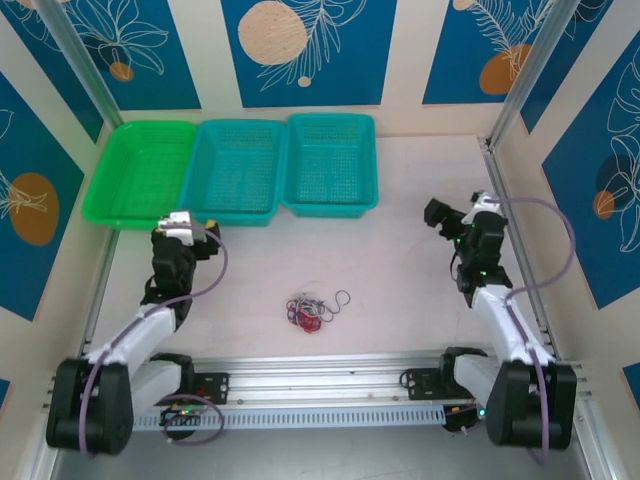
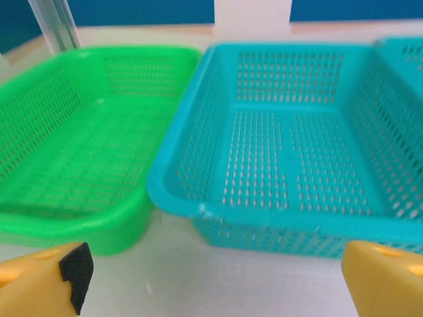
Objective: Untangle the cables
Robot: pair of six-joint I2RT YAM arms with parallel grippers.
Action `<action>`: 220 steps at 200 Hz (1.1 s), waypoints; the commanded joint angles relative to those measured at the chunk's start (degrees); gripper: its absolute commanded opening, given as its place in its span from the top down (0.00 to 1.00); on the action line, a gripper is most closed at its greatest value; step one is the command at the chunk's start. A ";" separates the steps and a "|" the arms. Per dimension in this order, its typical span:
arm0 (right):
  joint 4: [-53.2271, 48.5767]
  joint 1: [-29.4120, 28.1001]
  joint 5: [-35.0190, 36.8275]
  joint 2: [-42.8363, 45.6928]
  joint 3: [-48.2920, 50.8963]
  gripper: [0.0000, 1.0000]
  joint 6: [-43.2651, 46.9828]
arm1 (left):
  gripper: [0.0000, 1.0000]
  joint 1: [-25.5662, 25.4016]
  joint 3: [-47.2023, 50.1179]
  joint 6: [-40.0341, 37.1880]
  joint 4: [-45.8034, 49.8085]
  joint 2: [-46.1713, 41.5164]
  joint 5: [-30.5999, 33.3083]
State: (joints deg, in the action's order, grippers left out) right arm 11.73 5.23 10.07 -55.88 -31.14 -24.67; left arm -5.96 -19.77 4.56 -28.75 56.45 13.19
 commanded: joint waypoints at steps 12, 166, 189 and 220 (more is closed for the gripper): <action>-24.63 -1.84 -18.09 3.47 -9.60 0.00 -9.06 | 0.09 -0.34 -10.75 16.34 28.35 -7.67 -14.15; -39.75 -40.11 -25.24 -19.13 -16.63 0.11 -11.59 | 0.37 -35.75 -35.58 17.35 47.32 33.68 -27.58; -39.11 -44.35 -23.25 -20.39 -15.62 0.11 -13.87 | 0.39 -35.79 -39.94 12.02 48.48 41.55 -31.61; -39.52 -46.43 -20.45 -20.86 -15.31 0.11 -15.56 | 0.45 -35.75 -39.61 9.67 48.27 44.86 -33.44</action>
State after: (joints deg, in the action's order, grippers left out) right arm -28.71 -40.14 -11.60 -76.73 -47.00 -37.12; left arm -41.52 -59.31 19.07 18.31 100.36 -17.06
